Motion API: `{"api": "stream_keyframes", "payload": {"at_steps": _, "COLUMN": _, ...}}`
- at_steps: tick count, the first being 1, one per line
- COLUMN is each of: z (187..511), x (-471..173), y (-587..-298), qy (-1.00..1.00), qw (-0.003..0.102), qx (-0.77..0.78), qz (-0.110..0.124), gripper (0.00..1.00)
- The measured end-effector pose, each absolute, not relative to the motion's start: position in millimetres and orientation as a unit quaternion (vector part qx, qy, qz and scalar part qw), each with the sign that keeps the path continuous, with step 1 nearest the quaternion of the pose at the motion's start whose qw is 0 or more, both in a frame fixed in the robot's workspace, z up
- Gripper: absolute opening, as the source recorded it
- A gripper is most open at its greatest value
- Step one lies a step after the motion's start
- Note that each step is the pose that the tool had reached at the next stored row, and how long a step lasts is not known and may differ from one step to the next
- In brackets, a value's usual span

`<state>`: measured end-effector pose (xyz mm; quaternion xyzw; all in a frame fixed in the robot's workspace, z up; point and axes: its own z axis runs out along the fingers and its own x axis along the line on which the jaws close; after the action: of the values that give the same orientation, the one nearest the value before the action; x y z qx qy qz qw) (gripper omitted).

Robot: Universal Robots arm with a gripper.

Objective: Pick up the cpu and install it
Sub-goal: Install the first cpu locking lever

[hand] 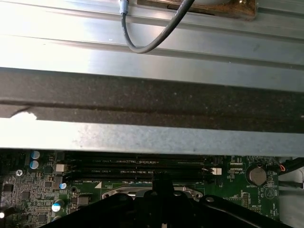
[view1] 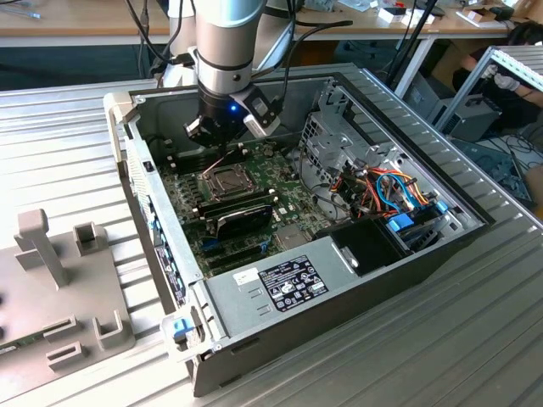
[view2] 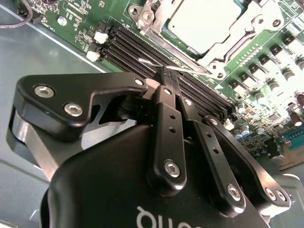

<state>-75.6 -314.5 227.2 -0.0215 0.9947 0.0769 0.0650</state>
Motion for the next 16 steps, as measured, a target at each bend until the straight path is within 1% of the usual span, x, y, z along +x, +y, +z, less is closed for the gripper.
{"api": "stream_keyframes", "payload": {"at_steps": 16, "z": 225.8, "x": -74.5, "y": -314.5, "qy": 0.995, "qw": 0.065, "qx": -0.022, "qz": 0.077, "gripper": 0.11}}
